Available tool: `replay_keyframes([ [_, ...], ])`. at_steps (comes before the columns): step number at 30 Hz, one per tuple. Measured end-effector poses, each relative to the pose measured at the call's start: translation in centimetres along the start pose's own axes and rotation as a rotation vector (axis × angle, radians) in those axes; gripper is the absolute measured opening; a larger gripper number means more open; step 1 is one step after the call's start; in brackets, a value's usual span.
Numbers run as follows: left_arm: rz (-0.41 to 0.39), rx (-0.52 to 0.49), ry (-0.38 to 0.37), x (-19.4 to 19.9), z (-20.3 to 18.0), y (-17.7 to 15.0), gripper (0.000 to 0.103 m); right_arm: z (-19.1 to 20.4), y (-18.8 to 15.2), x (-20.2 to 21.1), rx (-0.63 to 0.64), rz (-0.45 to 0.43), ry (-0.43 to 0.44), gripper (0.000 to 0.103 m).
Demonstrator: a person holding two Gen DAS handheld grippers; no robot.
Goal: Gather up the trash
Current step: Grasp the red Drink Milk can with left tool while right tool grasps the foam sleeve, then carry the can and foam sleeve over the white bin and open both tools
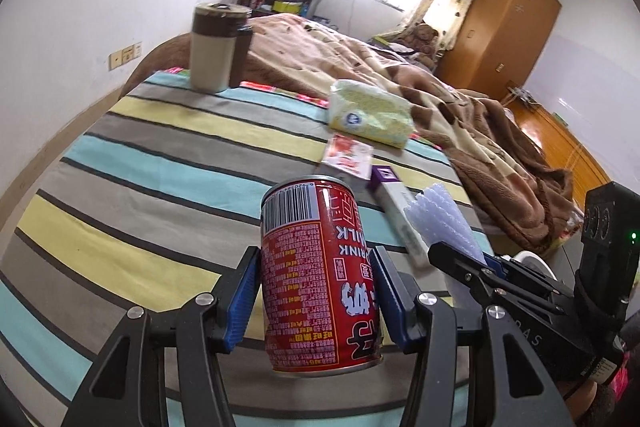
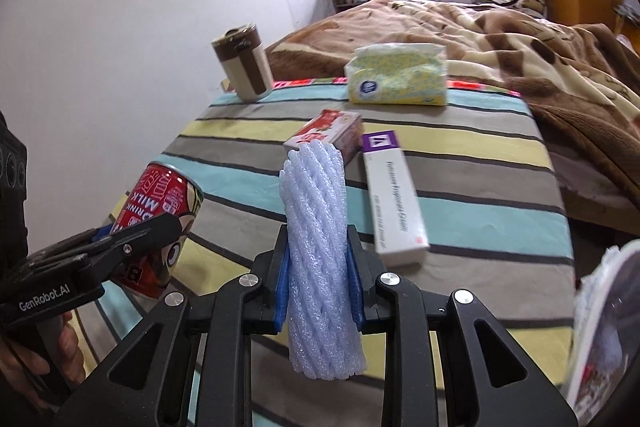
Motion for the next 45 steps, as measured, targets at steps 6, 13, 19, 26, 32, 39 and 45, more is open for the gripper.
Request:
replay_keyframes([
  [6, -0.002, -0.041, -0.029, 0.8, -2.8, -0.9, 0.055, -1.9, -0.8, 2.3, -0.062, -0.038, -0.022, 0.025],
  [13, -0.005, -0.116, -0.076, 1.5, -7.2, -2.1, 0.055, -4.3, -2.0, 5.3, -0.115, -0.084, -0.064, 0.025],
  [19, -0.004, -0.181, -0.103, 1.7, -10.8, -3.1, 0.055, -6.6, -3.1, 8.2, -0.172, -0.142, -0.109, 0.025],
  [26, -0.001, -0.262, -0.14, 1.7, -15.3, -4.4, 0.055, -9.7, -4.7, 10.9, -0.253, -0.188, -0.162, 0.025],
  [32, 0.007, -0.327, -0.178, 1.4, -19.3, -5.4, 0.055, -12.4, -6.3, 13.2, -0.313, -0.218, -0.21, 0.025],
  [39, 0.022, -0.4, -0.211, 0.8, -23.5, -6.6, 0.055, -15.5, -7.9, 15.1, -0.38, -0.236, -0.267, 0.025],
  [45, 0.05, -0.446, -0.244, -0.3, -26.6, -7.5, 0.055, -17.5, -9.1, 15.8, -0.434, -0.235, -0.301, 0.025],
])
Point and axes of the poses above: each gripper's, at about its wrist camera, not at the fingertips, and x roughly against the way its jaws point, z to its left, y to its top, the point moved 7 cm from there along -x, roughly the way its jaws point, and after that the axes turned 9 degrees about z, right-handed, at the moved point
